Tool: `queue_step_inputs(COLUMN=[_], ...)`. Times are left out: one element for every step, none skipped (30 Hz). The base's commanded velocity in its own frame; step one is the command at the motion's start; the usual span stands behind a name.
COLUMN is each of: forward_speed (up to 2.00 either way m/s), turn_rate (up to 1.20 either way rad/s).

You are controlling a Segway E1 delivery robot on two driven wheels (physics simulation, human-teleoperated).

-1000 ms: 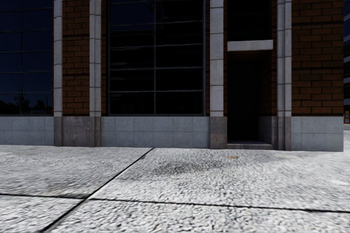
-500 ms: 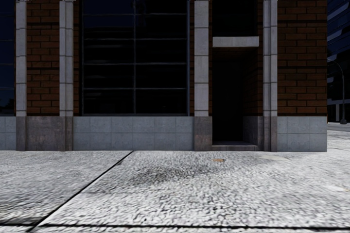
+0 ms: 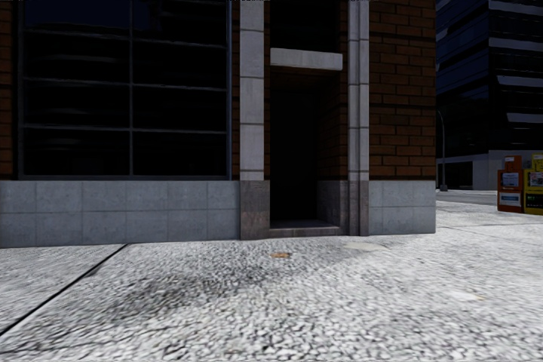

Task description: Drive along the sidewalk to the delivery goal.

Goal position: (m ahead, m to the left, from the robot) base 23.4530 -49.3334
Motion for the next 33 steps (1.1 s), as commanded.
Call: queue_step_inputs(forward_speed=[0.80, 0.82, 0.84, 0.84, 0.84, 0.84, 0.85, 0.85, 0.85, 0.85, 0.85, 0.86, 0.88, 0.90, 0.93, 0.95, 0.95, 0.96, 0.96, 0.97, 0.97, 0.97, 0.97, 0.98, 0.98, 0.98, 0.98, 0.98, 0.98, 0.98, 0.98, 0.98, 0.98], turn_rate=[-0.57, -0.57, -0.57, -0.57, -0.57, -0.57, -0.57, -0.57, -0.57, -0.57, -0.57, -0.57, -0.57, -0.57, -0.57, -0.57, -0.57, -0.57, -0.57, -0.57, -0.57, -0.57, -0.57, -0.57, -0.57, -0.57, -0.57, -0.58, -0.60, -0.60, -0.60, -0.60, -0.61])
